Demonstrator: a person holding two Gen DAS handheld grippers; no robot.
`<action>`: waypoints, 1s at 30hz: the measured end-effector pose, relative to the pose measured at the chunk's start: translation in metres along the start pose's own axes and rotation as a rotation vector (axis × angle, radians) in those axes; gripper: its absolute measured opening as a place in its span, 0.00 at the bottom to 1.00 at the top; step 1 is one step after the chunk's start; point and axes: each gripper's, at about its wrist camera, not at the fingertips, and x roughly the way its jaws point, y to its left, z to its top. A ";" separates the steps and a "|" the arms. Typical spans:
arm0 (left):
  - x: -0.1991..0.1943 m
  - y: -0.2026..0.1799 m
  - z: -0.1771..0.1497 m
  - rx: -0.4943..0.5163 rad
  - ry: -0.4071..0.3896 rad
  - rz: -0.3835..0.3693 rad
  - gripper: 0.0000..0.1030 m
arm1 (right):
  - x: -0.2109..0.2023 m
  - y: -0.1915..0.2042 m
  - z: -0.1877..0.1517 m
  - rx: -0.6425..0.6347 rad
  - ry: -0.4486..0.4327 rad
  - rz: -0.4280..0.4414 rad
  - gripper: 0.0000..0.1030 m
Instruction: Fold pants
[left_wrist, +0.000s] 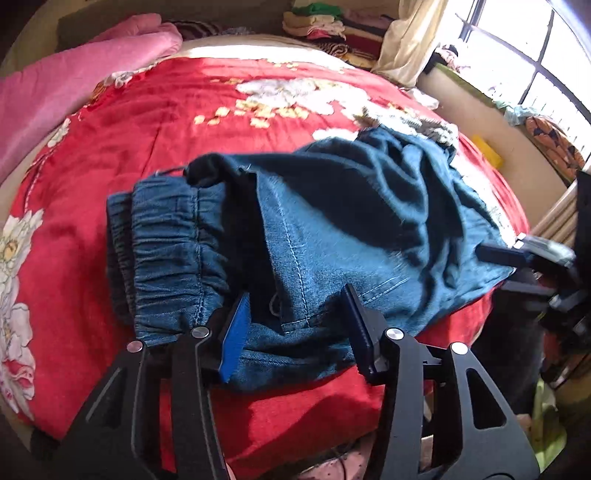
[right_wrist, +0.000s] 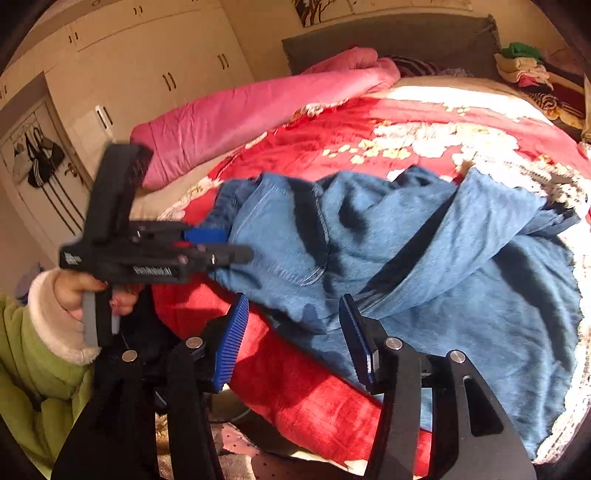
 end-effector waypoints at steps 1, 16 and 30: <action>0.001 0.004 -0.005 -0.013 0.002 -0.008 0.38 | -0.004 -0.002 0.003 0.008 -0.020 -0.003 0.50; -0.048 -0.011 0.002 0.022 -0.146 -0.025 0.50 | -0.008 -0.039 0.018 0.126 -0.031 0.045 0.58; 0.027 -0.128 0.053 0.189 -0.079 -0.296 0.61 | 0.037 -0.146 0.133 0.157 0.092 -0.368 0.67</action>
